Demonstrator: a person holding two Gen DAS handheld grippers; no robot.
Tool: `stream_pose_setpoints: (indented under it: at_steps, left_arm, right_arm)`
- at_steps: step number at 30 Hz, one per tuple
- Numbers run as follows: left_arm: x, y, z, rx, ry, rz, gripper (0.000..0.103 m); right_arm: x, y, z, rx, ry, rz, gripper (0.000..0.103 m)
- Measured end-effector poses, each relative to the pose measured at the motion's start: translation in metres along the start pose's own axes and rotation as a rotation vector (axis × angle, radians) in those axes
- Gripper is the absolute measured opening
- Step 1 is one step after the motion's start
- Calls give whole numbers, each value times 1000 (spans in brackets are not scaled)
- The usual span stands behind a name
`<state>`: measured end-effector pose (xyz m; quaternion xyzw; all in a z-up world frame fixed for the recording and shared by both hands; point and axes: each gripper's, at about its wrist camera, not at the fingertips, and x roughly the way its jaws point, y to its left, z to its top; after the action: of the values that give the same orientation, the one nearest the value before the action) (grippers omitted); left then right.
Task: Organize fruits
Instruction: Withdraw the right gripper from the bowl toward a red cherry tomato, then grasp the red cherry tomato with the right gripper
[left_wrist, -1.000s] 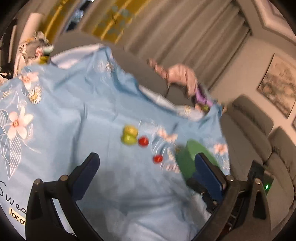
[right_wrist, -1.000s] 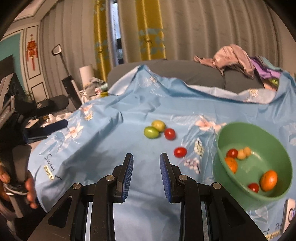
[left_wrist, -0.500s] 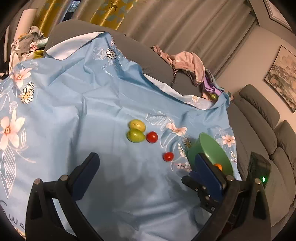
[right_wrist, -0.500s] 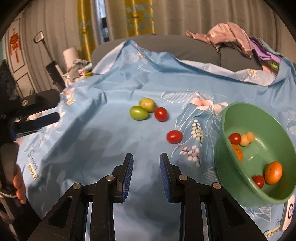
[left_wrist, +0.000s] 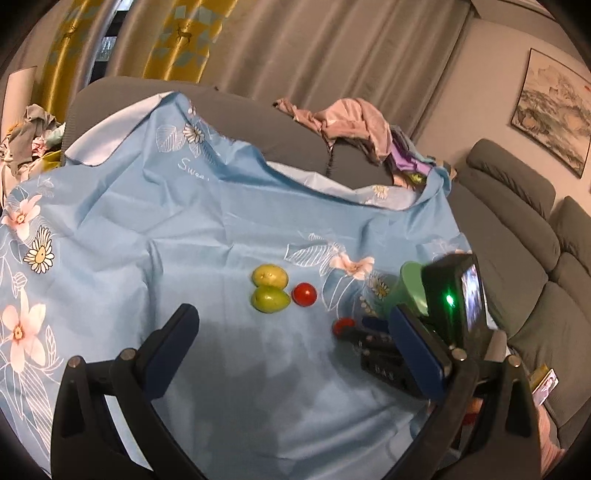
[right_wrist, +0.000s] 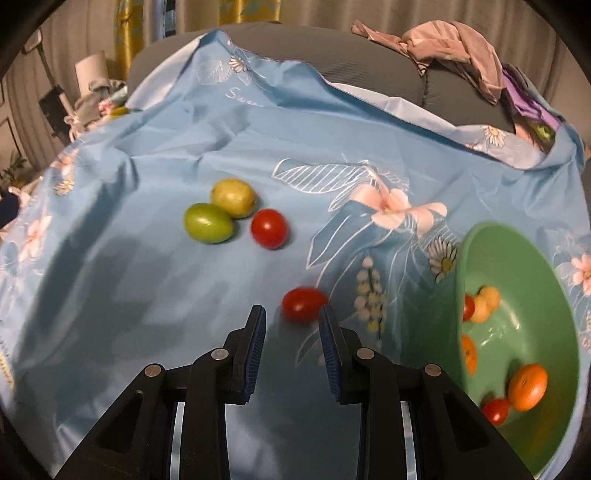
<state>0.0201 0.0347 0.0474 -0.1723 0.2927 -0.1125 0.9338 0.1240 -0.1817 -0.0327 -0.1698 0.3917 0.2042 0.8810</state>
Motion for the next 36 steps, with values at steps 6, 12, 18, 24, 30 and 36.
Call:
stream_pose_setpoints:
  at_steps: [6, 12, 18, 24, 30, 36]
  left_arm:
    - [7, 13, -1, -11, 22, 27, 103]
    - [10, 22, -1, -14, 31, 61, 103]
    - [15, 19, 0, -3, 52, 59, 103]
    - [29, 0, 3, 65, 97, 76, 103]
    - [78, -29, 4, 132, 235, 73, 103]
    - [142, -44, -4, 90, 416, 22, 103]
  right_arm:
    - [22, -6, 15, 2, 64, -7, 36]
    - [35, -6, 19, -9, 112, 44, 36]
    - [28, -6, 12, 3, 90, 104, 33]
    - [-13, -7, -3, 20, -7, 218, 33]
    - [-41, -18, -30, 7, -71, 307, 33]
    - [-48, -37, -45, 47, -105, 380, 33]
